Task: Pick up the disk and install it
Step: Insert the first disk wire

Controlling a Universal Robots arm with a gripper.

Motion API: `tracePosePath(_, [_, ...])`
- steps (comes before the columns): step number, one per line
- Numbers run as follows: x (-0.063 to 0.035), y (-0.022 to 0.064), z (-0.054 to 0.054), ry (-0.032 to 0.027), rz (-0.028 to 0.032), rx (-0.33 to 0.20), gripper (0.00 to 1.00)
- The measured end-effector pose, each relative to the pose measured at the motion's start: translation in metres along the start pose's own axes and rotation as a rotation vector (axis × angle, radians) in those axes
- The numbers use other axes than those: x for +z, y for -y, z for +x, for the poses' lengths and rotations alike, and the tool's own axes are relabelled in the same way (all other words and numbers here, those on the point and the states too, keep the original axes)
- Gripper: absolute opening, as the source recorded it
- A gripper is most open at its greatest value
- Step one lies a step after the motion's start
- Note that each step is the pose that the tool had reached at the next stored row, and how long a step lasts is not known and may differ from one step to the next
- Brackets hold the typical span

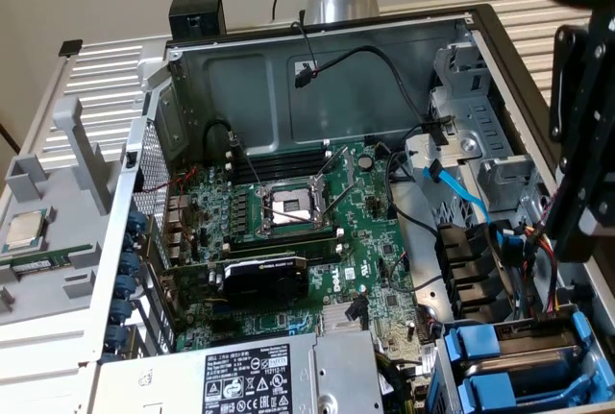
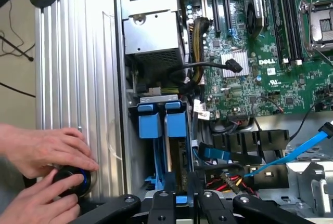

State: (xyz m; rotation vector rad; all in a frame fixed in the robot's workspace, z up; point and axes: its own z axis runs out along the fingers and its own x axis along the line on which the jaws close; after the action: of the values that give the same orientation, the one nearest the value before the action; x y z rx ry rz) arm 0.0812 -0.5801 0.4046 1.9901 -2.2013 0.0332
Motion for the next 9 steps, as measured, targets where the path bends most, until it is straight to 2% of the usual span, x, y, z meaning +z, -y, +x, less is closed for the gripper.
tracePosePath(4, [-0.0078,-0.0051,-0.004,-0.0001,0.0000,0.000,0.24])
tracePosePath(9, [-0.0102,-0.0128,-0.007,-0.0003,0.0001,0.000,0.24])
